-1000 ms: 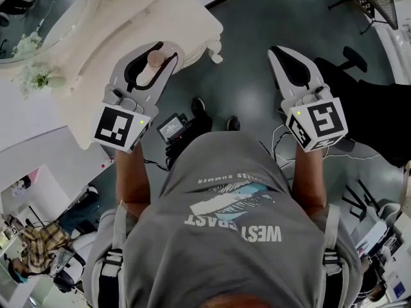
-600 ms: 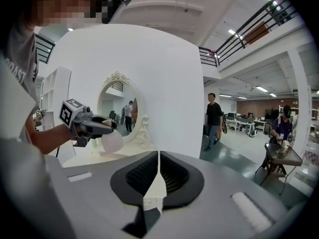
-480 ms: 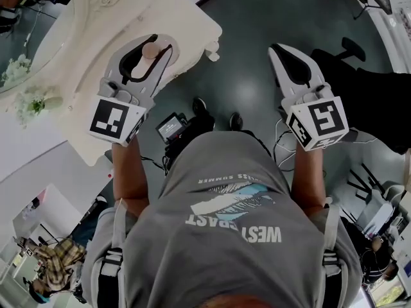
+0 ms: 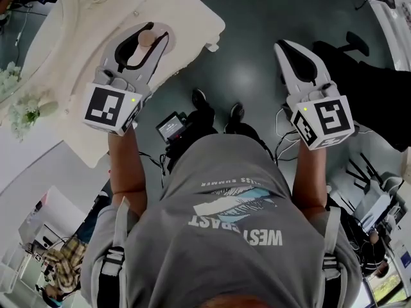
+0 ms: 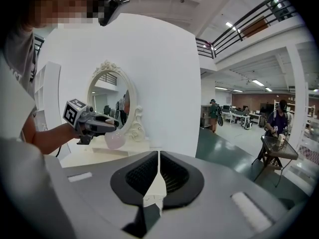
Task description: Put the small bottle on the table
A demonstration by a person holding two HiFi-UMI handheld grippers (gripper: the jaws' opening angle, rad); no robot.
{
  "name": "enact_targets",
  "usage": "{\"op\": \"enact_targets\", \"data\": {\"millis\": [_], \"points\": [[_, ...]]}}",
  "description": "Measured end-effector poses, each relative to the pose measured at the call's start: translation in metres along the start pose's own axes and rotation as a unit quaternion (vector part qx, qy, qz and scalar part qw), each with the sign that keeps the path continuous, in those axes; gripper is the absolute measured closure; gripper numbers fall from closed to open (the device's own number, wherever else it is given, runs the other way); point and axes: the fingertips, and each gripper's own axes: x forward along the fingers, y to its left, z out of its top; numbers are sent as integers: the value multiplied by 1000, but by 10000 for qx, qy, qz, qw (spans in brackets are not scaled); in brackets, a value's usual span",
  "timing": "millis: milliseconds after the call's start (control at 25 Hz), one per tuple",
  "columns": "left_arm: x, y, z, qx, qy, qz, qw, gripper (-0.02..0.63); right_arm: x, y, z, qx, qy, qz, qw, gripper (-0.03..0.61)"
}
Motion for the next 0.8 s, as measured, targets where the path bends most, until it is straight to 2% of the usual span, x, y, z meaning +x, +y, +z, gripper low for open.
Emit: {"op": "enact_targets", "data": {"millis": [800], "points": [[87,75,-95,-491,567,165,9970,488,81,-30,-47,132,742,273,9968,563]]}}
